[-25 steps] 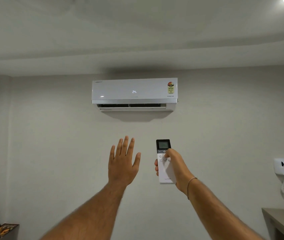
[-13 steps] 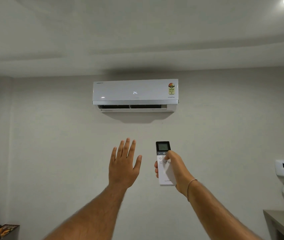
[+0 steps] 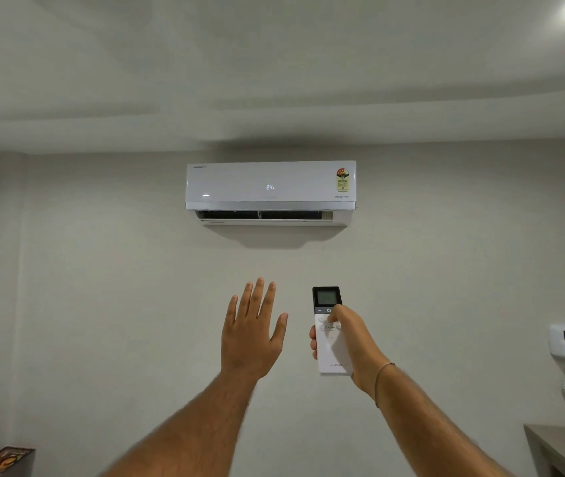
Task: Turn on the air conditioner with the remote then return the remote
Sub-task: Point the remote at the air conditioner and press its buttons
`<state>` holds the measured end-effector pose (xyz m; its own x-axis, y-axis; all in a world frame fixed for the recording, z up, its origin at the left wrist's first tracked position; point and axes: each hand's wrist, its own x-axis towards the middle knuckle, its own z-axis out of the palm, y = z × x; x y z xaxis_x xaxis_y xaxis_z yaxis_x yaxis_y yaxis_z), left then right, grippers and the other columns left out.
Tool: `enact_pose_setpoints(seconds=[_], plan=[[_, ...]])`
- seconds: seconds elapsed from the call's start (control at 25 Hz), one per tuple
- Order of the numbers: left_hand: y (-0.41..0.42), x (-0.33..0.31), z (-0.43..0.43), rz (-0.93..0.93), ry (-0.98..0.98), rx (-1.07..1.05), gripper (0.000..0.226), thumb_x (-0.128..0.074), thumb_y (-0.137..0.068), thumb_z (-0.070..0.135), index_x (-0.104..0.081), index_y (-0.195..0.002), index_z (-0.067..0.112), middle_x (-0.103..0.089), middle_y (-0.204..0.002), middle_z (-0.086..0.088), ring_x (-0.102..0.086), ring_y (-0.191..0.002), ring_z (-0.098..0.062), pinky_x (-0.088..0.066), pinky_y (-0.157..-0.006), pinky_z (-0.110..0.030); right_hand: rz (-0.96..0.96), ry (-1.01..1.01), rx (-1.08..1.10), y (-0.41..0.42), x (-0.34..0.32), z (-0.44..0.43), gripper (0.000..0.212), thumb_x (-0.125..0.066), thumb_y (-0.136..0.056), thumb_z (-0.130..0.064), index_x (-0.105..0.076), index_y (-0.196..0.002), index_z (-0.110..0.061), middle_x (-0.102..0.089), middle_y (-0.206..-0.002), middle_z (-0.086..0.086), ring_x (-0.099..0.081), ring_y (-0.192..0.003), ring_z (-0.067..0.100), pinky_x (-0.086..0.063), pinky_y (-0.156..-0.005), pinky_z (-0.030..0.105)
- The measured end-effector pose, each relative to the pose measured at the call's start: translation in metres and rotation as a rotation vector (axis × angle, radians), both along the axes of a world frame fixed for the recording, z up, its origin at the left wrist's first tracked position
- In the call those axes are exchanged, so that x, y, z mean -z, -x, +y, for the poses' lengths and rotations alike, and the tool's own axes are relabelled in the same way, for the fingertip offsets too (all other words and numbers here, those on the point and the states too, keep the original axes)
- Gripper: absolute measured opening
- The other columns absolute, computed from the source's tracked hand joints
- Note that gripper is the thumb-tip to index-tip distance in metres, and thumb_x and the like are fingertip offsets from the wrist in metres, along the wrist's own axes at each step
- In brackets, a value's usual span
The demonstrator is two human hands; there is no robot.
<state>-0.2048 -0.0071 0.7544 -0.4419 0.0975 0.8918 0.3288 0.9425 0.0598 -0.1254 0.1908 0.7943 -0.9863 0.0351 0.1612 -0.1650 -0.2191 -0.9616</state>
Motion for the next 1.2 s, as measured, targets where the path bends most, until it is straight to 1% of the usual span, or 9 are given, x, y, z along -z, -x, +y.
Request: enact_pose_setpoints(seconds=[0.12, 0.52, 0.64, 0.76, 0.84, 0.92, 0.96, 1.08, 1.2], plan=[[0.0006, 0.0001, 0.0054, -0.005, 0.000, 0.012, 0.069, -0.027, -0.106, 0.060, -0.018, -0.168, 0.029, -0.019, -0.176, -0.001, -0.013, -0.162, -0.022, -0.016, -0.130, -0.049, 0.010, 0.006, 0.003, -0.0010, 0.0010, -0.0006, 0.051, -0.052, -0.092, -0.017, -0.058, -0.138, 0.006, -0.076, -0.082, 0.019, -0.071, -0.060, 0.029, -0.062, -0.060, 0.035], [0.0005, -0.0033, 0.0048, 0.002, -0.018, 0.005, 0.071, -0.022, -0.107, 0.060, -0.020, -0.168, 0.023, -0.020, -0.175, -0.001, -0.013, -0.162, -0.020, -0.018, -0.130, -0.050, 0.000, 0.009, 0.004, -0.0012, -0.0041, 0.0052, 0.051, -0.052, -0.092, -0.017, -0.059, -0.137, 0.005, -0.076, -0.080, 0.018, -0.070, -0.059, 0.029, -0.062, -0.059, 0.035], [0.0012, -0.0031, 0.0037, -0.003, -0.009, -0.001, 0.071, -0.025, -0.107, 0.059, -0.019, -0.168, 0.024, -0.019, -0.176, 0.000, -0.012, -0.162, -0.019, -0.016, -0.130, -0.049, -0.018, 0.008, -0.013, -0.0015, -0.0039, 0.0052, 0.043, -0.052, -0.091, -0.017, -0.062, -0.128, 0.003, -0.076, -0.081, 0.019, -0.070, -0.059, 0.029, -0.062, -0.059, 0.034], [0.0015, -0.0004, 0.0007, -0.011, -0.002, -0.018, 0.071, -0.025, -0.107, 0.059, -0.019, -0.168, 0.024, -0.018, -0.176, 0.001, -0.010, -0.163, -0.018, -0.011, -0.130, -0.046, -0.019, 0.018, -0.016, -0.0029, -0.0030, 0.0033, 0.031, -0.052, -0.090, -0.017, -0.063, -0.117, -0.004, -0.075, -0.081, 0.020, -0.069, -0.059, 0.030, -0.061, -0.060, 0.035], [0.0006, -0.0008, 0.0004, -0.017, -0.017, -0.023, 0.072, -0.022, -0.107, 0.060, -0.018, -0.168, 0.021, -0.018, -0.176, 0.000, -0.010, -0.163, -0.018, -0.008, -0.130, -0.044, -0.019, 0.009, -0.006, -0.0018, -0.0022, 0.0020, 0.034, -0.053, -0.088, -0.017, -0.062, -0.117, -0.003, -0.075, -0.081, 0.020, -0.069, -0.059, 0.031, -0.061, -0.060, 0.036], [0.0002, -0.0034, 0.0021, -0.012, -0.029, -0.024, 0.074, -0.023, -0.107, 0.060, -0.018, -0.168, 0.019, -0.019, -0.175, -0.001, -0.010, -0.162, -0.018, -0.006, -0.130, -0.043, -0.021, -0.012, 0.002, -0.0007, -0.0014, 0.0006, 0.041, -0.053, -0.087, -0.017, -0.063, -0.123, 0.000, -0.076, -0.081, 0.020, -0.069, -0.060, 0.032, -0.061, -0.062, 0.037], [0.0004, -0.0051, 0.0030, -0.013, -0.029, -0.023, 0.074, -0.024, -0.107, 0.060, -0.018, -0.168, 0.018, -0.018, -0.175, -0.001, -0.009, -0.162, -0.018, -0.005, -0.129, -0.043, -0.023, -0.017, 0.001, -0.0007, -0.0014, 0.0000, 0.041, -0.052, -0.088, -0.017, -0.063, -0.123, 0.000, -0.076, -0.081, 0.020, -0.069, -0.061, 0.032, -0.061, -0.062, 0.037], [0.0004, -0.0078, 0.0033, -0.013, -0.025, -0.019, 0.074, -0.025, -0.107, 0.060, -0.018, -0.168, 0.018, -0.017, -0.175, 0.000, -0.007, -0.162, -0.017, -0.004, -0.129, -0.042, -0.032, -0.010, -0.011, -0.0022, -0.0019, -0.0017, 0.033, -0.052, -0.088, -0.017, -0.064, -0.116, -0.004, -0.075, -0.081, 0.020, -0.069, -0.060, 0.031, -0.061, -0.063, 0.036], [-0.0009, -0.0055, -0.0001, -0.011, -0.024, -0.022, 0.074, -0.024, -0.107, 0.060, -0.018, -0.168, 0.018, -0.018, -0.175, 0.000, -0.009, -0.162, -0.017, -0.005, -0.129, -0.042, -0.035, -0.008, -0.015, -0.0021, -0.0009, -0.0030, 0.039, -0.052, -0.088, -0.016, -0.065, -0.121, -0.001, -0.075, -0.082, 0.020, -0.069, -0.061, 0.031, -0.061, -0.062, 0.035]])
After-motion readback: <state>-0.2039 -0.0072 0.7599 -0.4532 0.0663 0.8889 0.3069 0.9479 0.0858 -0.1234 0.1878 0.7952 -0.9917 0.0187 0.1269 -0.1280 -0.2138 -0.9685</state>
